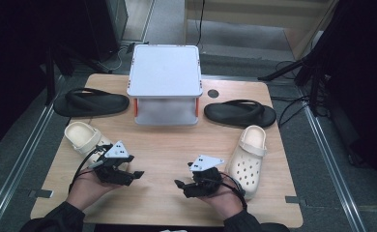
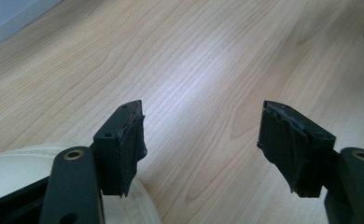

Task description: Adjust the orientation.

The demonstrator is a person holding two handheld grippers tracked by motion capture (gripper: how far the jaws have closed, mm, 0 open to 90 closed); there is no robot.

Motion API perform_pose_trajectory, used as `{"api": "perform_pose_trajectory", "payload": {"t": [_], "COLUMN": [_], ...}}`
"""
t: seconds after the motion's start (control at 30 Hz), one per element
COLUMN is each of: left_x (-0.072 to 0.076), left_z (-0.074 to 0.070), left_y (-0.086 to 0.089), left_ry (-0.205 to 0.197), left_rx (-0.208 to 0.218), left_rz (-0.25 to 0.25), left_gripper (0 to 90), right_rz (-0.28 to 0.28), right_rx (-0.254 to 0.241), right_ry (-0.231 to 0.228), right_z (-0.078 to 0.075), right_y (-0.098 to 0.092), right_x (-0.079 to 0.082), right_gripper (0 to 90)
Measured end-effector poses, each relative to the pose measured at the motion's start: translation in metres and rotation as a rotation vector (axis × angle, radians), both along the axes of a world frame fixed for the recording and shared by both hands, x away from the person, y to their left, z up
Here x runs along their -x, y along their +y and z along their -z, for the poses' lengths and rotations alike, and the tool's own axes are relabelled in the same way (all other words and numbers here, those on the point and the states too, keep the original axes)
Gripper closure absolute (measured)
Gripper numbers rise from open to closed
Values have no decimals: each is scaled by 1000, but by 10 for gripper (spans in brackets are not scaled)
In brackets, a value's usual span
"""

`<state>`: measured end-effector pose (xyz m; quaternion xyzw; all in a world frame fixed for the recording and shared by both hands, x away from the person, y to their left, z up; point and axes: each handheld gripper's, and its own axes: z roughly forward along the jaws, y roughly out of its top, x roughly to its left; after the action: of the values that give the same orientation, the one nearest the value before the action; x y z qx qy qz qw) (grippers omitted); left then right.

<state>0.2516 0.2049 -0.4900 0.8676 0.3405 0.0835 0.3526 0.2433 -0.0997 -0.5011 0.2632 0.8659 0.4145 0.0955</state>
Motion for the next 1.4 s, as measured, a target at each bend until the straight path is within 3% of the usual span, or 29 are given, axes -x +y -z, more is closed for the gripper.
{"api": "perform_pose_trajectory", "payload": {"t": [0.1,0.13,0.23,0.27,0.6,0.83,0.9,1.13,1.3,1.4], "left_x": [1,1,1,2,0,0,-1,-2,-4,-3], "left_z": [-2,-3,-5,-5,-10,-12,-12,-13,-16,-20], "left_y": [0,0,1,2,9,10,12,18,23,26], "left_ry": [-5,3,53,48,66,37,58,57,55,45], "left_rx": [-5,-2,10,17,45,33,48,69,67,53], "left_rz": [21,5,-14,-22,-30,-35,-39,-57,-77,-82], "left_gripper": [334,353,374,391,401,393,384,366,355,355], "right_rz": [7,0,23,32,29,34,35,38,48,53], "right_rx": [7,15,28,15,9,14,17,31,52,38], "right_ry": [-18,7,29,50,50,51,50,49,58,62], "right_z": [-2,0,3,4,4,5,5,6,8,7], "right_y": [0,-1,-3,-4,-4,-5,-4,-3,-2,-1], "right_x": [0,-2,-3,-5,-9,-10,-10,-11,-12,-13], "right_gripper": [320,336,345,354,385,375,370,359,356,361]}}
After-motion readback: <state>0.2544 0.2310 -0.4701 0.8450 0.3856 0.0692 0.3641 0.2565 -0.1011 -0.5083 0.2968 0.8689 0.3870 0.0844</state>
